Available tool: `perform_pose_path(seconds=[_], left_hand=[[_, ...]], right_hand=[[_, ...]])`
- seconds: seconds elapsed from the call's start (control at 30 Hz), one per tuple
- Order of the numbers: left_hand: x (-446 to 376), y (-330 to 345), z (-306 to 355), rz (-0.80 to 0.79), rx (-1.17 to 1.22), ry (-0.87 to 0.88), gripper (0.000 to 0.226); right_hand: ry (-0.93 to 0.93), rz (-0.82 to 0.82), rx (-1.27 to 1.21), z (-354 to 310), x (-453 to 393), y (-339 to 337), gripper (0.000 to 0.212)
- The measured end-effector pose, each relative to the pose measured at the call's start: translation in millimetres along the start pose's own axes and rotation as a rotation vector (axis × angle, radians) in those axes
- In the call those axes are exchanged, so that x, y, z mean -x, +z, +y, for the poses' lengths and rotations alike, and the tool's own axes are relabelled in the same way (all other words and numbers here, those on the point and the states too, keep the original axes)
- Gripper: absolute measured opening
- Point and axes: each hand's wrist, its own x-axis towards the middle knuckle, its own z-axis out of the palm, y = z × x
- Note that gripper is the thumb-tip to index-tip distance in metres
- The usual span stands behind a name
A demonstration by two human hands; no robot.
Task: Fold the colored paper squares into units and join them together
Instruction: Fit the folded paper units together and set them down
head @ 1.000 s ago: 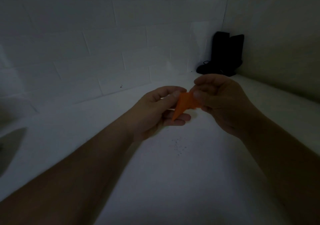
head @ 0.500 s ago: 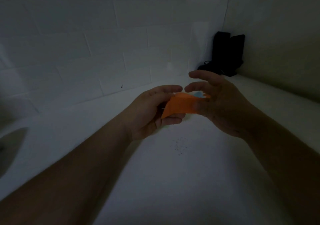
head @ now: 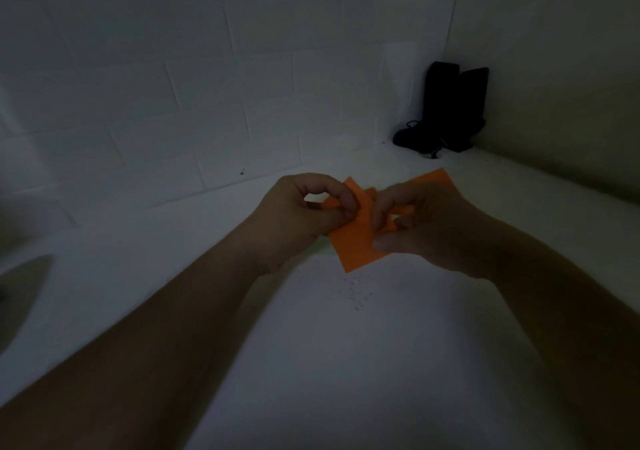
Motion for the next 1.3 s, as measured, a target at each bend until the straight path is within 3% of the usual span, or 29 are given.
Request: perform_pose_path(seconds=[0.1, 0.27, 0.43, 0.53, 0.63, 0.8, 1.1, 1.3], left_hand=[[-3.8, -2.0, -6.1, 0.081, -0.256, 0.101, 0.018], [-3.2, -4.7, -6.5, 0.133, -0.544, 0.171, 0.028], [-3.5, -0.9, -1.0, 0.323, -0.353, 0.173, 0.029], [-7.2, 2.2, -0.5, 0.409, -0.097, 0.110, 0.055], [-7.2, 4.1, -3.0, 0.351, -0.016, 0.055, 0.060], [0.3, 10.7, -7.9, 0.127, 0.015, 0.189, 0.021], [-1.0, 5.0, -4.6, 0.186, -0.067, 0.249, 0.025], [1.0, 1.8, -4.0, 0.167, -0.325, 0.371, 0.020]], right_hand=[[-0.023, -0.002, 0.208, -3.0, 0.9, 1.9, 0.026], [-0.061, -0.073, 0.351, -12.3, 2.7, 8.1, 0.032], [-0.021, 0.072, 0.255, -7.2, 1.0, 4.9, 0.033], [-0.026, 0.241, 0.109, -6.1, -1.1, 5.4, 0.032], [-0.038, 0.373, -0.105, -7.5, -2.9, 7.3, 0.032], [-0.033, 0.369, -0.325, -9.7, -2.9, 5.6, 0.032], [-0.036, 0.290, -0.482, -11.4, -0.8, 3.7, 0.021], [0.001, 0.195, -0.444, -14.0, -1.0, 7.1, 0.024]])
